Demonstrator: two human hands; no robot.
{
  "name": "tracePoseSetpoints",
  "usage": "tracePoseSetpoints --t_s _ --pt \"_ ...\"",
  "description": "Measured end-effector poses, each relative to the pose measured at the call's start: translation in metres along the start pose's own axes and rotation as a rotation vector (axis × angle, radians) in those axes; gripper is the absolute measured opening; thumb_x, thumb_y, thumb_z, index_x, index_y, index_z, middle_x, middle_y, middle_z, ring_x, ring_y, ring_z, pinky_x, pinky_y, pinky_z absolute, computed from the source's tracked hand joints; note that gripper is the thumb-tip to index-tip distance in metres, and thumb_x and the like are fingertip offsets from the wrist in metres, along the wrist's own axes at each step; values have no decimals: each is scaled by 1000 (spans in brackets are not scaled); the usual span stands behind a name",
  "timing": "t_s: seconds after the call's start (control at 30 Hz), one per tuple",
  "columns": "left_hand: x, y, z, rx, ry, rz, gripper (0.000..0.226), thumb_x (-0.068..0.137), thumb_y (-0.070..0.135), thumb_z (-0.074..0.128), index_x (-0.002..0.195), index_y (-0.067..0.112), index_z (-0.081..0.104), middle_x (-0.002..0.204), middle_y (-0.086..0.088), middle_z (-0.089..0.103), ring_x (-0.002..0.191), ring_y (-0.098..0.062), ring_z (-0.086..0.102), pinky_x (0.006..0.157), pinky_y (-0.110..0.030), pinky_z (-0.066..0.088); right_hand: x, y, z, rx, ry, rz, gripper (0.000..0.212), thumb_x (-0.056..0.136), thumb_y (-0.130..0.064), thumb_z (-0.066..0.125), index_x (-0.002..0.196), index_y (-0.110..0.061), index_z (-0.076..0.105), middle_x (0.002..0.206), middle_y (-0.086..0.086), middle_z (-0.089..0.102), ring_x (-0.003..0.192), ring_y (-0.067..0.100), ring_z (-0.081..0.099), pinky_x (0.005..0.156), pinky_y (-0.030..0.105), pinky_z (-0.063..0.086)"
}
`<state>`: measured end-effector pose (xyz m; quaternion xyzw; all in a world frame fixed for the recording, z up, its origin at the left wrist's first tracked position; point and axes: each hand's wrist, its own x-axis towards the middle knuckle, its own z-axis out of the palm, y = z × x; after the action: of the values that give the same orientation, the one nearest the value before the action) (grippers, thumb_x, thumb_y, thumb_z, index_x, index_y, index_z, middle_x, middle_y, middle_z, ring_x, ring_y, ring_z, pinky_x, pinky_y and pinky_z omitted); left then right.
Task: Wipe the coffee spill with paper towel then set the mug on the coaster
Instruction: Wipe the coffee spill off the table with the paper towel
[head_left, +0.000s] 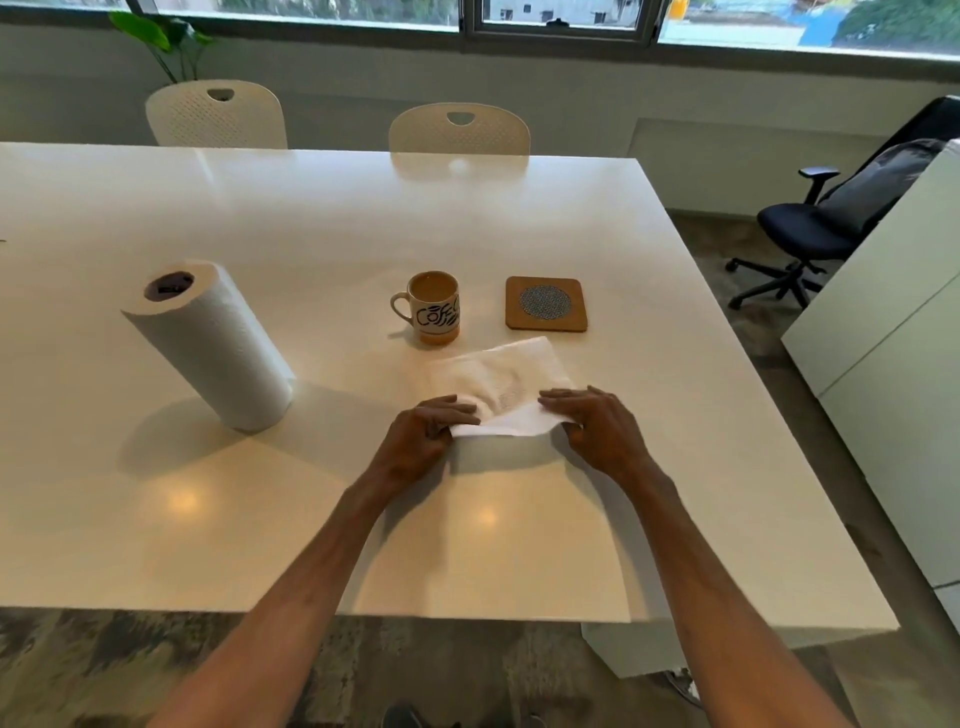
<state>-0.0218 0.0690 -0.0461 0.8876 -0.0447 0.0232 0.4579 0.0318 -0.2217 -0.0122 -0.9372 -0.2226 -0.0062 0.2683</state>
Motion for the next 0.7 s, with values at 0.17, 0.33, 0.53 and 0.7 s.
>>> tracePoseSetpoints --t_s 0.17,0.33,0.53,0.7 --pt "-4 -3 -2 78 -53 39 54 93 -12 61 127 24 81 142 9 72 151 -10 48 127 -32 37 -4 7 1 -19 -170 -10 77 74 -7 57 149 -25 63 159 -12 53 152 5 44 133 46 22" --pt "-6 1 -7 27 17 11 48 94 10 48 126 25 81 139 15 72 147 -2 50 124 -25 36 -5 12 -5 140 -250 -20 67 86 -21 62 153 -27 58 165 -14 44 155 1 36 134 42 13" --pt "13 14 1 199 66 -39 59 93 -3 58 147 19 65 157 2 59 154 -15 42 129 -35 33 7 13 9 70 -113 24 54 107 -39 51 158 -19 52 168 -6 41 158 8 34 134 47 14" --pt "30 17 4 300 10 -63 65 101 11 61 164 16 43 170 -2 42 160 -21 32 129 -32 25 16 6 40 -178 -274 106 80 110 -61 23 171 -18 -4 179 -4 -12 164 10 -15 133 53 -13"
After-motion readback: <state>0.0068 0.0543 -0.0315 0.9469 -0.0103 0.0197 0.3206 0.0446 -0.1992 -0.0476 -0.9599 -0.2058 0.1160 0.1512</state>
